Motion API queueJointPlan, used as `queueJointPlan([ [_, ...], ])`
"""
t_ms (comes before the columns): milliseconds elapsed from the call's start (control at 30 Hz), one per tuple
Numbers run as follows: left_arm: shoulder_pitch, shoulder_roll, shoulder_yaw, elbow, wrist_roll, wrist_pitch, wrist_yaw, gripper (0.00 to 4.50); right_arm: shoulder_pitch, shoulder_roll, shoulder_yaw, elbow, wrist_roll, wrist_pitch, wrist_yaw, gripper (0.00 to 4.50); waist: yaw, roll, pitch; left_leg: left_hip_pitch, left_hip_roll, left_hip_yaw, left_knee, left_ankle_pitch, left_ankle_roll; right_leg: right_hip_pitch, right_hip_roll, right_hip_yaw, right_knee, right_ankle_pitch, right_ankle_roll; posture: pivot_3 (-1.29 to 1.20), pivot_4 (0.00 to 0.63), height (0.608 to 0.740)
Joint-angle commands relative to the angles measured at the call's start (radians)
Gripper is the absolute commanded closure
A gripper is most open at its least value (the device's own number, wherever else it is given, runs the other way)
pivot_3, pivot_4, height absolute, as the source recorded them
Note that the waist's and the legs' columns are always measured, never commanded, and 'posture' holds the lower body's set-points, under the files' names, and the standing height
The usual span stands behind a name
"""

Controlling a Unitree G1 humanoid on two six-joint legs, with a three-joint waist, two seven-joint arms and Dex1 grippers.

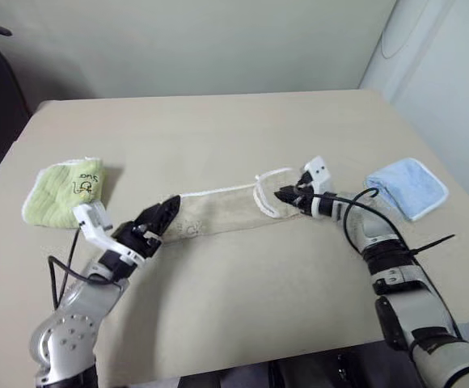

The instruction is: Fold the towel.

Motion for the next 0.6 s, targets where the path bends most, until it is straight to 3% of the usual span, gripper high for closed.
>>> queueJointPlan([
  [33, 0.053, 0.007, -0.012, -0.05, -0.066, 0.039, 0.074, 0.0, 0.004, 0.006, 0.05, 0.07, -0.085, -0.135, 0.0, 4.47, 0.0, 0.0, 0.0, 0.001, 0.0, 0.0, 0.0, -0.001, 0.001, 0.001, 0.0, 0.0, 0.0, 0.0, 0.0, 0.0, 0.15, 0.74],
  [133, 0.1, 0.006, -0.028, -0.059, -0.11, 0.065, 0.159, 0.0, 0.01, 0.011, 0.051, 0.093, -0.104, -0.2, 0.009, 4.47, 0.0, 0.0, 0.0, 0.002, 0.0, -0.001, 0.001, -0.005, 0.008, 0.003, 0.0, -0.001, 0.0, 0.0, 0.0, 0.0, 0.15, 0.74],
  [300, 0.13, -0.018, -0.048, -0.037, -0.177, 0.072, 0.326, 0.0, -0.019, 0.016, -0.023, 0.055, -0.049, -0.202, 0.009, 4.47, 0.0, 0.0, 0.0, 0.008, 0.0, 0.003, 0.001, -0.006, 0.007, 0.008, 0.0, -0.001, 0.0, -0.001, -0.003, 0.0, 0.15, 0.74],
  [467, 0.07, -0.076, -0.035, 0.041, -0.304, 0.024, 0.482, 0.0, -0.02, 0.018, -0.054, 0.001, -0.032, -0.198, 0.005, 4.47, 0.003, 0.001, 0.001, 0.009, 0.0, 0.008, 0.0, -0.005, 0.003, 0.009, 0.0, -0.002, 0.0, -0.001, -0.004, 0.0, 0.15, 0.74],
  [600, -0.011, -0.074, -0.052, 0.12, -0.318, 0.015, 0.547, 0.0, -0.014, 0.025, -0.064, -0.023, -0.033, -0.195, -0.007, 4.47, 0.008, 0.002, 0.001, 0.012, 0.0, 0.008, 0.0, -0.004, 0.001, 0.012, 0.0, -0.002, 0.001, -0.002, -0.005, 0.0, 0.15, 0.74],
])
